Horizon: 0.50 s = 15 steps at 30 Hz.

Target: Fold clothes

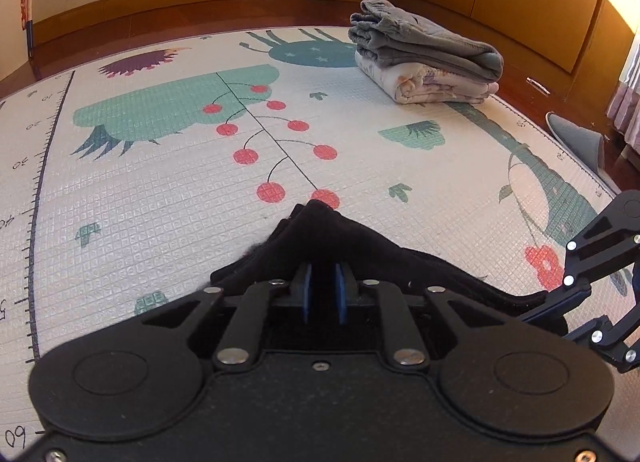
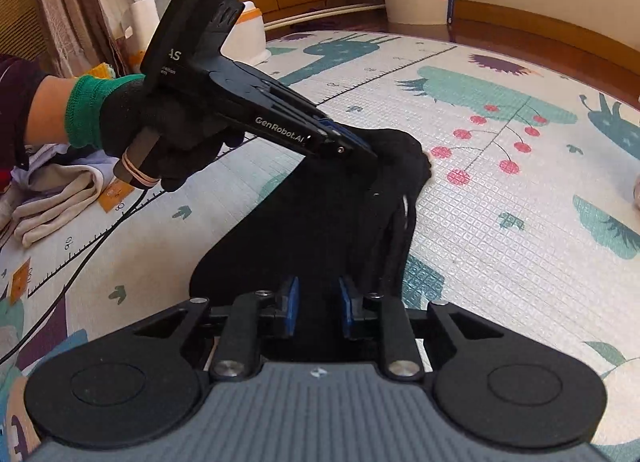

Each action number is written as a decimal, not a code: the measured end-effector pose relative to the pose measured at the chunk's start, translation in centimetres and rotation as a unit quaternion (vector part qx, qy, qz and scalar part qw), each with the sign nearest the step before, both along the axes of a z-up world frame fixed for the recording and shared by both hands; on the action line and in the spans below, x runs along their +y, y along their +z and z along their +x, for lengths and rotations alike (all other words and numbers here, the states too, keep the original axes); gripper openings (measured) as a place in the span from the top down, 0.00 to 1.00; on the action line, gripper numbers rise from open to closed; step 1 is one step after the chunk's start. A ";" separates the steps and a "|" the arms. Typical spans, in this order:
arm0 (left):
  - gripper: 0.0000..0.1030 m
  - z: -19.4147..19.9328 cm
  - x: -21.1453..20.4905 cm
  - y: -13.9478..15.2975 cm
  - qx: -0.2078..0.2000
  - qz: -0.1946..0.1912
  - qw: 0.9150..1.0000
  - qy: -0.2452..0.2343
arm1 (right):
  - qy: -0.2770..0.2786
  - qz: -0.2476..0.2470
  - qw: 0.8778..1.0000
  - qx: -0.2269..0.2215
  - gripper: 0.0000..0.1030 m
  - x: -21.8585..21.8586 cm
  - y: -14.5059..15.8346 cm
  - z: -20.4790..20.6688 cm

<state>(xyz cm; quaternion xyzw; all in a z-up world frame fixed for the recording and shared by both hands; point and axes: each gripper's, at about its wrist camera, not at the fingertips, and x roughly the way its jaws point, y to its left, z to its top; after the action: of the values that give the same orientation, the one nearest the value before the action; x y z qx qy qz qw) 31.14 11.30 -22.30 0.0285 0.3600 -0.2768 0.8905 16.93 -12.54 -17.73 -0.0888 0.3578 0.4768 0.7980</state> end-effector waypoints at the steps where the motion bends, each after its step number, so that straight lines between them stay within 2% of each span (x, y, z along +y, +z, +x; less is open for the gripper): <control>1: 0.71 -0.2 0.4 0.7 -0.014 -0.011 1.000 0.005 | 0.018 -0.002 1.000 -0.008 0.73 0.4 0.1 -0.9; 2: 0.51 -0.1 0.9 1.1 -0.020 -0.022 0.999 0.011 | 0.037 -0.005 0.999 -0.015 0.70 0.8 0.2 -1.8; 3: 0.43 0.4 1.3 1.2 -0.018 -0.025 0.999 0.016 | 0.039 -0.007 0.999 -0.012 0.67 1.0 0.2 -2.0; 6: 0.41 2.5 2.2 0.5 0.002 -0.010 1.000 0.022 | 0.024 -0.016 1.000 0.012 0.66 1.1 -0.3 -1.6; 7: 0.41 3.3 2.4 -0.1 0.019 -0.007 1.000 0.020 | 0.019 -0.019 0.999 0.020 0.66 1.1 -0.5 -1.4; 9: 0.37 4.6 2.7 -1.5 0.069 -0.032 0.997 0.011 | -0.007 -0.015 0.999 0.041 0.67 0.2 -0.6 -0.3; 10: 0.37 4.8 2.9 -1.9 0.081 -0.039 0.996 0.009 | -0.016 -0.017 0.999 0.044 0.67 -0.2 -0.6 0.1; 13: 0.43 4.4 3.6 -2.3 0.109 -0.059 0.992 0.010 | -0.047 -0.017 0.997 0.057 0.69 -1.8 -0.8 1.4; 15: 0.55 3.4 4.2 -2.0 0.125 -0.064 0.990 0.009 | -0.064 -0.021 0.996 0.061 0.69 -2.8 -1.0 2.2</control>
<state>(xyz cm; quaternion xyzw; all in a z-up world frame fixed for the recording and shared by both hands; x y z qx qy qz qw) 34.55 15.47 -24.32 -0.0664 0.4506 -0.2923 0.8409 19.09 -15.36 -18.69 -0.0532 0.4207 0.4213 0.8017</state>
